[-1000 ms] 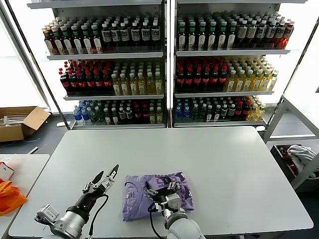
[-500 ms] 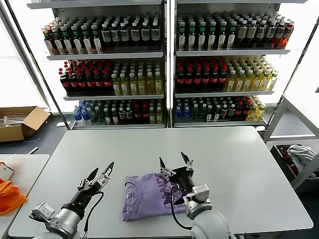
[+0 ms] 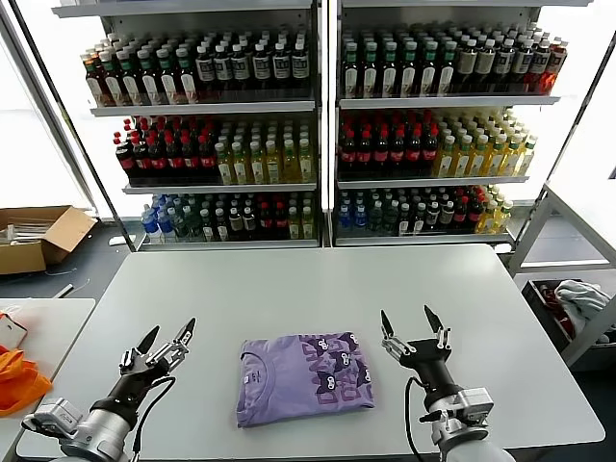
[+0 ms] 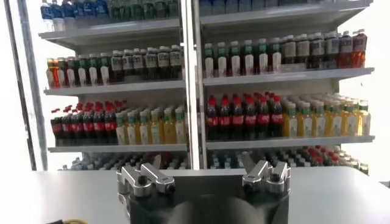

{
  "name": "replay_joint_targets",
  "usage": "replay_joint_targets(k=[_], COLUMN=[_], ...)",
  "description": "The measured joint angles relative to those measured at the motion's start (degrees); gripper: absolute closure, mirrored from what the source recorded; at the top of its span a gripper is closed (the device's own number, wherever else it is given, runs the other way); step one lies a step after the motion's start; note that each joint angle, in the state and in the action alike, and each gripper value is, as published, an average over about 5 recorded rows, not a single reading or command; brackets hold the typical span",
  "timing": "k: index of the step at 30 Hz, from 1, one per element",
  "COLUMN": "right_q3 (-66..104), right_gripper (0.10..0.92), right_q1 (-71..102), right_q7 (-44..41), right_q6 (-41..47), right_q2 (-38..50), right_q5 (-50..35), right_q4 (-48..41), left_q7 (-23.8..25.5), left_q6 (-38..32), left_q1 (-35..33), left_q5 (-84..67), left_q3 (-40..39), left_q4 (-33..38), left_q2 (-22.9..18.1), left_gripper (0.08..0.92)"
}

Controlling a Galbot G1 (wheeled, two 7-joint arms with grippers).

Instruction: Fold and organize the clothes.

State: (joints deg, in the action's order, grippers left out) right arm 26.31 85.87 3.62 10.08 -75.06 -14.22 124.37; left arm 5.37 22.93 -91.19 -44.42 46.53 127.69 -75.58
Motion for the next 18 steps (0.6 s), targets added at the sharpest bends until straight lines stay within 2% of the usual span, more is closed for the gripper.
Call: replay_joint_targets(k=[18], right_q3=[7.3], right_gripper=[0.203], right_q1=[8.6], right_q7=[-4.2], right_q6=[-2.2], right_q2=[-1.7], right_q5=[1.7], right_q4=[3.2], left_q7=[4.5], left_q6=[-2.6], left_q1=[-2.0], left_q5=[6.0], left_q3=[4.5], left_q4=[-1.4], left_q2=[-2.3], left_gripper=[0.177])
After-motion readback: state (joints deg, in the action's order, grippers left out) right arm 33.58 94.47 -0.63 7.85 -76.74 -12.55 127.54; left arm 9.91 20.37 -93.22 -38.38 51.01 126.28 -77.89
